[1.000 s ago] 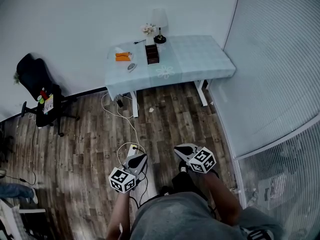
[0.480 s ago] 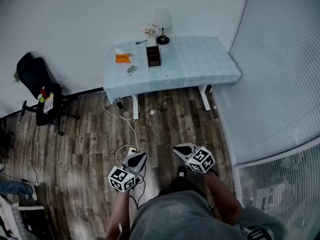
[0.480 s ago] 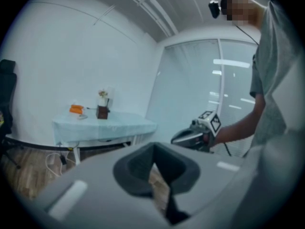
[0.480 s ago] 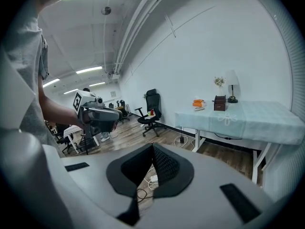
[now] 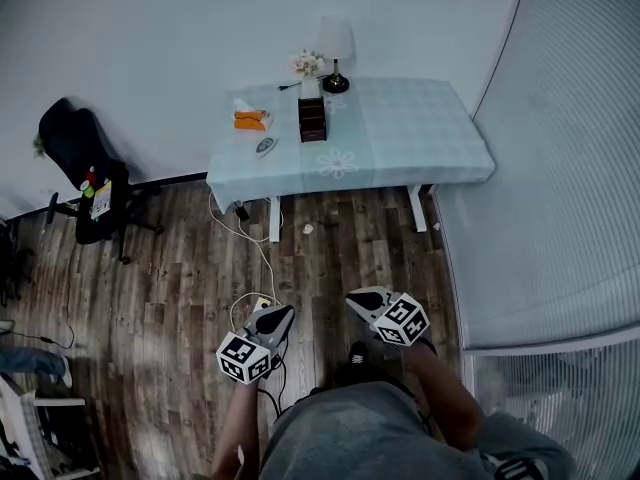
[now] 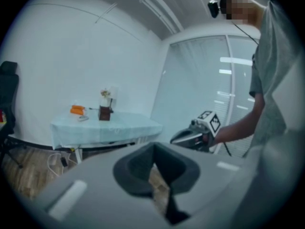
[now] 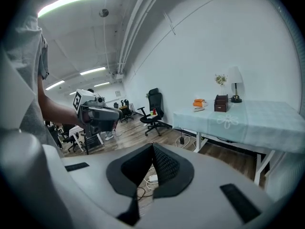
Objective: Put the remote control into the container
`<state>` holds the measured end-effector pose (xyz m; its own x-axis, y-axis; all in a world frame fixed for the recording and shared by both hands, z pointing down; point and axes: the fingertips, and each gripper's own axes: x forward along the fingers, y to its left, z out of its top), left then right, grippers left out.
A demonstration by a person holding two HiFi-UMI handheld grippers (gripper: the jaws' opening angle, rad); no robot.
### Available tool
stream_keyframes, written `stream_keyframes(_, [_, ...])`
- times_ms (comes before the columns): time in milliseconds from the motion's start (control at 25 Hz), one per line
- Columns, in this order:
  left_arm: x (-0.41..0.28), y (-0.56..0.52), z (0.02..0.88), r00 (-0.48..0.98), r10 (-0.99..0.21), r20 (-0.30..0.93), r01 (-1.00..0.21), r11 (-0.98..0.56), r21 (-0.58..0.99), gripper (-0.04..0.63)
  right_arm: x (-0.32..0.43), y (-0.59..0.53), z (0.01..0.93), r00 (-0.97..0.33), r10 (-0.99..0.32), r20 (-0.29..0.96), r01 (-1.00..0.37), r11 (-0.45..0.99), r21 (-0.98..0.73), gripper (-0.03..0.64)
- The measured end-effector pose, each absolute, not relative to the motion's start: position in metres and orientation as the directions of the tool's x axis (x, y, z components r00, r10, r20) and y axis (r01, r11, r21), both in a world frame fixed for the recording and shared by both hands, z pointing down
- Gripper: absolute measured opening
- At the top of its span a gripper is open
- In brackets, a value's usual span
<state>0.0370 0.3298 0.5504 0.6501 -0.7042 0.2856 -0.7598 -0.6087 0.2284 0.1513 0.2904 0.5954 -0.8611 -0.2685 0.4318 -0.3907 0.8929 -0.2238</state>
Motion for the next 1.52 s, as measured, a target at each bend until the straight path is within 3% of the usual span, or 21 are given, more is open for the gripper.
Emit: stream_keyframes(1520, [0.083, 0.267, 0.537, 0.528, -0.791, 0.310, -0.849, -0.503, 0.161, 0.000, 0.188, 0.213, 0.612, -0.903, -0.101, 0.418, -0.222, 0.942, -0.253, 0.017])
